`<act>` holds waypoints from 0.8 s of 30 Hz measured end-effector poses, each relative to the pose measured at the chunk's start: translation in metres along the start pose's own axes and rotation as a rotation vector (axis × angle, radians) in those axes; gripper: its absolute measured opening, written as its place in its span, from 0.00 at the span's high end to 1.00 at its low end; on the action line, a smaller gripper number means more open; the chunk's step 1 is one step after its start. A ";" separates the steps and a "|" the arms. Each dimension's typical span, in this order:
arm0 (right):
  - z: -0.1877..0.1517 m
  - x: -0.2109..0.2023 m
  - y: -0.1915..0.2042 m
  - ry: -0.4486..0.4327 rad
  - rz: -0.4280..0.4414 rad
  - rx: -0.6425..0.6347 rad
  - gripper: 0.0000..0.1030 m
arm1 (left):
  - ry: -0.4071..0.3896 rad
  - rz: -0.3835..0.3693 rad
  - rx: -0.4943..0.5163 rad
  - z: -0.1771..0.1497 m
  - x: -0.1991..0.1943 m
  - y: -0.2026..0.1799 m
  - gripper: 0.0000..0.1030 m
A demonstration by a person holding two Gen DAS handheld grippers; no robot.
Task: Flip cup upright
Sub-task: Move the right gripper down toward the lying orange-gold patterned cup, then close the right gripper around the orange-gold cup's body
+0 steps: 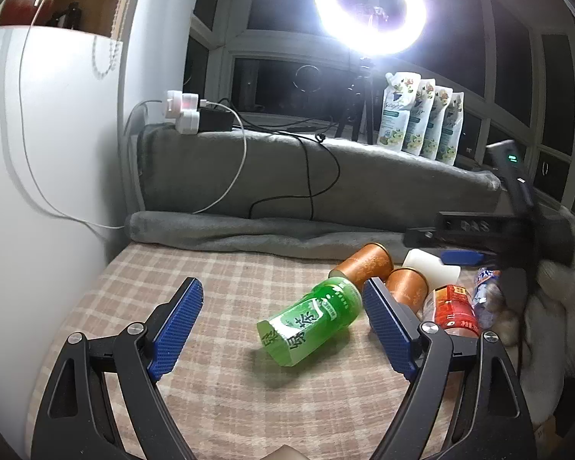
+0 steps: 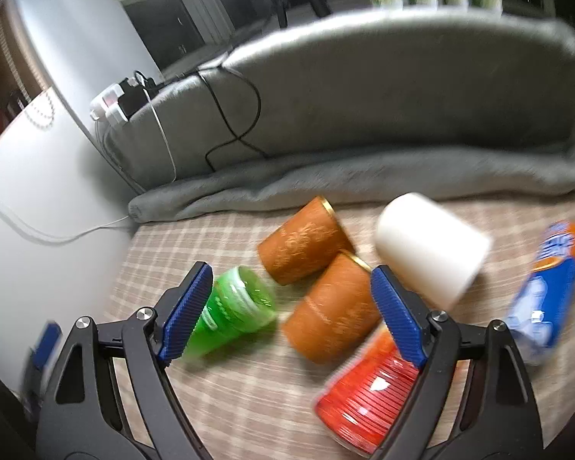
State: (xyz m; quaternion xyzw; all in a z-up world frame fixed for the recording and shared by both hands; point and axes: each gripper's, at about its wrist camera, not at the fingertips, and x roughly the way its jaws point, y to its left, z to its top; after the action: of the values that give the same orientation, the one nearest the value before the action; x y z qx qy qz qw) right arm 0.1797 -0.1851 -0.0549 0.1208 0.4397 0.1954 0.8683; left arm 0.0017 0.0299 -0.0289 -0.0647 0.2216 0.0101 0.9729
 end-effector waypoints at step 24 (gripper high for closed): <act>0.048 0.117 0.003 0.251 -0.165 0.306 0.36 | 0.023 -0.018 -0.093 -0.018 0.005 0.043 0.17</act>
State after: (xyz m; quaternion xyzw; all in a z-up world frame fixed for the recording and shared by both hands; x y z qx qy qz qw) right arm 0.2804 -0.1317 -0.1097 0.1896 0.5775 0.0679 0.7912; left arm -0.0037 0.0703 -0.0527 -0.1119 0.2314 0.0108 0.9664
